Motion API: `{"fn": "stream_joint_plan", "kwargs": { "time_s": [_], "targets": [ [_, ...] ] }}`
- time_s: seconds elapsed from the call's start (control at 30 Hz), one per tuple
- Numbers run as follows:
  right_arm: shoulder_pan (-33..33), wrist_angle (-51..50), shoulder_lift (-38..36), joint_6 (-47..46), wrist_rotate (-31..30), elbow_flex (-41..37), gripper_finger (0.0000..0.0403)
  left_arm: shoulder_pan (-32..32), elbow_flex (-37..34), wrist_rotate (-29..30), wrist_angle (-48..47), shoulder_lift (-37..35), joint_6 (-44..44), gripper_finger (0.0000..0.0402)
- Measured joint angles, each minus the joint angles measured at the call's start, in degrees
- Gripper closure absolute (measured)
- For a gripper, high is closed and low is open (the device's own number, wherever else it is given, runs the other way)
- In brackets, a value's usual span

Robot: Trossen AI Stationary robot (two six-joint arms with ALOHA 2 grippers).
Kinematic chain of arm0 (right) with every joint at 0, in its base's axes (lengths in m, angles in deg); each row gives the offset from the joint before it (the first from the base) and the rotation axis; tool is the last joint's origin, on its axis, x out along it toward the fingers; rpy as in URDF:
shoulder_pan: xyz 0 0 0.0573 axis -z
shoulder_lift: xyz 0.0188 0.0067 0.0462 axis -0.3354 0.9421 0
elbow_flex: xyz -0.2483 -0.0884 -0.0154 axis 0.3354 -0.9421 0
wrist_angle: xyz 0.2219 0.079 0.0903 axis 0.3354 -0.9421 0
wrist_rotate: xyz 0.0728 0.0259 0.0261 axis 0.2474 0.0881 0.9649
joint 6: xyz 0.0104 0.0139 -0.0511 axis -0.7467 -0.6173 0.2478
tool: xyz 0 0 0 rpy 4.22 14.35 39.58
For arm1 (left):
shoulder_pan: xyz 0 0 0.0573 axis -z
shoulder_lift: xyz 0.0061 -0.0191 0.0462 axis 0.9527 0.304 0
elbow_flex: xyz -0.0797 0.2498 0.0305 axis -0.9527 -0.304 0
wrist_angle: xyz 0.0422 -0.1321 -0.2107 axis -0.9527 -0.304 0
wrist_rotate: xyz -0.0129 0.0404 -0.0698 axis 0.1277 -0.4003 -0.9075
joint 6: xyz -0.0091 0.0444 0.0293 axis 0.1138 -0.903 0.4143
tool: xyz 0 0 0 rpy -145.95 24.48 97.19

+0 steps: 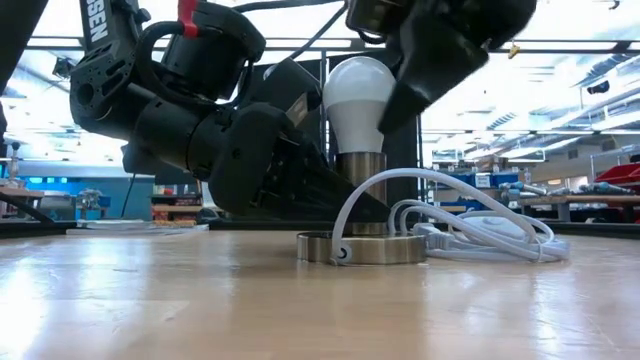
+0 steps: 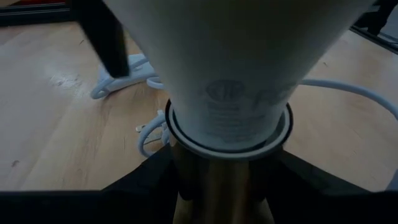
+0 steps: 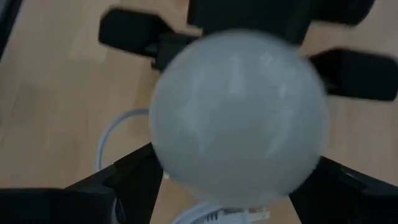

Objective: Screw lightbulb
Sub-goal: Remove the lightbulb from the lamp

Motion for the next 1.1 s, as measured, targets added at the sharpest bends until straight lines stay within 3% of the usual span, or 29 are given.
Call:
{"fn": "stream_joint_plan", "kwargs": {
  "time_s": [0.23, 0.43, 0.7, 0.87, 1.1],
  "targets": [
    [-2.96, 4.01, -0.02, -0.92, -0.61, -5.91, 0.0109, 0.00, 0.00, 0.02, 0.00, 0.00, 0.15, 0.0204],
    [-4.75, 25.66, -0.22, -3.94, -7.04, -17.39, 0.0123, 0.00, -0.01, 0.21, 0.02, 0.00, 0.15, 0.0204],
    [-5.05, 48.83, -0.50, 0.53, -9.73, -26.24, 0.0145, 0.09, -0.04, -0.03, 0.10, -0.04, -0.02, 0.0204],
    [-3.28, 58.87, -0.59, 1.25, -2.44, -30.29, 0.0157, 0.11, 0.00, -2.09, 0.02, 0.00, -0.16, 0.0204],
    [-0.26, 62.29, -0.59, 3.37, 8.93, -30.62, 0.0154, 0.20, 0.00, -6.34, 0.09, 0.00, -1.84, 0.0204]
  ]
}}
